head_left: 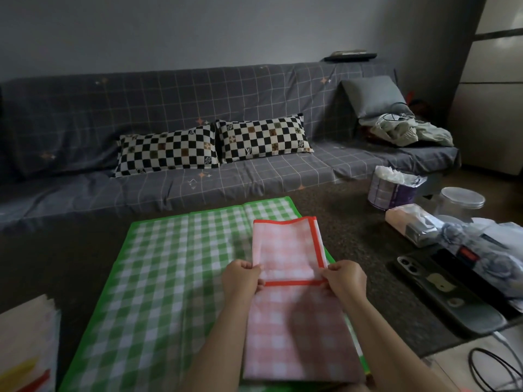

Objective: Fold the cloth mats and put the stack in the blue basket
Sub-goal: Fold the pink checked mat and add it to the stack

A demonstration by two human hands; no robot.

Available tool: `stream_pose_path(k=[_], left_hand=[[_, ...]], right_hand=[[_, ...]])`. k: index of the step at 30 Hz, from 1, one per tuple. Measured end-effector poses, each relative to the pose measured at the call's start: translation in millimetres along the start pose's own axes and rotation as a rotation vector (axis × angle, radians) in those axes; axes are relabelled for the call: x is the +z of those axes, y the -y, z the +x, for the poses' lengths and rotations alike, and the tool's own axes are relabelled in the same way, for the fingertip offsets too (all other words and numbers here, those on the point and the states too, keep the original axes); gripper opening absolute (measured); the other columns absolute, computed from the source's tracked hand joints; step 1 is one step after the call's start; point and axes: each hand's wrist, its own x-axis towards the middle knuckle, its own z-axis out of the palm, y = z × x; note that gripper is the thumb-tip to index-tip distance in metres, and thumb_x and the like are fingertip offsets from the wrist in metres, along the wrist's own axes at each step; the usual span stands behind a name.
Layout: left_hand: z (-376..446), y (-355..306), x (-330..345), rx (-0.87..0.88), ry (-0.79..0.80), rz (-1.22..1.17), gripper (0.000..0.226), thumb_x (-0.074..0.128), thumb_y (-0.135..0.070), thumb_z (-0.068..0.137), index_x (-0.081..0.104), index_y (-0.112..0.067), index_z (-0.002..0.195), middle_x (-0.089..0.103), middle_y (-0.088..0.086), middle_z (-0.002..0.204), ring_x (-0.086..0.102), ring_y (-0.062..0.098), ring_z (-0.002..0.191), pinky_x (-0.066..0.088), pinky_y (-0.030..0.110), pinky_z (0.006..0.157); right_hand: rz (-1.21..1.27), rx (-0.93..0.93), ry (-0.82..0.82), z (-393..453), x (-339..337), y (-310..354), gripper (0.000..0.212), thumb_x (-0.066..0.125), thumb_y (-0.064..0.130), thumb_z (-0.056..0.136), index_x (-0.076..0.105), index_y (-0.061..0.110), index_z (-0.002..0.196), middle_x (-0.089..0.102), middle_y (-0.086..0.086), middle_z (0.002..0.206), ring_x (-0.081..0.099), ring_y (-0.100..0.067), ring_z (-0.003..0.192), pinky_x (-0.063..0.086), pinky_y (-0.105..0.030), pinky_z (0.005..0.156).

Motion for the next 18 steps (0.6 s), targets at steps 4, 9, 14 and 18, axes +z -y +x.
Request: stream_pose_path(k=[4, 9, 14, 18], left_hand=[[-3.7, 3.4, -3.9, 0.0, 0.015, -0.108, 0.018, 0.07, -0.019, 0.086, 0.061, -0.004, 0.086, 0.067, 0.008, 0.065, 0.062, 0.012, 0.049, 0.056, 0.026, 0.055], [-10.8, 5.4, -15.8, 0.034, 0.133, -0.179, 0.024, 0.057, -0.031, 0.094, 0.06, -0.008, 0.086, 0.067, 0.006, 0.074, 0.065, 0.017, 0.064, 0.058, 0.036, 0.077], [-16.1, 6.1, -25.4, -0.032, 0.234, -0.363, 0.038, 0.04, -0.031, 0.101, 0.062, -0.005, 0.084, 0.067, 0.013, 0.077, 0.063, 0.023, 0.068, 0.055, 0.035, 0.071], [-19.8, 9.4, -32.2, -0.035, 0.299, -0.351, 0.048, 0.035, -0.036, 0.102, 0.064, -0.006, 0.079, 0.07, 0.009, 0.065, 0.062, 0.024, 0.066, 0.051, 0.035, 0.069]], right_hand=[[0.104, -0.003, 0.026, 1.2, -5.9, -6.0, 0.012, 0.069, 0.018, 0.083, 0.067, 0.015, 0.072, 0.069, -0.003, 0.06, 0.064, -0.017, 0.06, 0.053, -0.03, 0.064], [0.406, 0.045, 0.217, 5.3, -16.8, -13.3, 0.009, 0.066, 0.01, 0.085, 0.066, 0.001, 0.082, 0.067, -0.015, 0.079, 0.065, -0.026, 0.071, 0.06, -0.035, 0.063], [0.633, 0.121, 0.438, -5.6, -36.6, -9.4, 0.032, 0.042, 0.022, 0.099, 0.059, -0.005, 0.095, 0.065, -0.02, 0.088, 0.063, -0.027, 0.072, 0.056, -0.036, 0.069], [0.631, 0.095, 0.465, -2.6, -44.8, -14.2, 0.042, 0.039, 0.031, 0.099, 0.061, -0.004, 0.091, 0.065, -0.019, 0.083, 0.064, -0.025, 0.068, 0.055, -0.034, 0.064]])
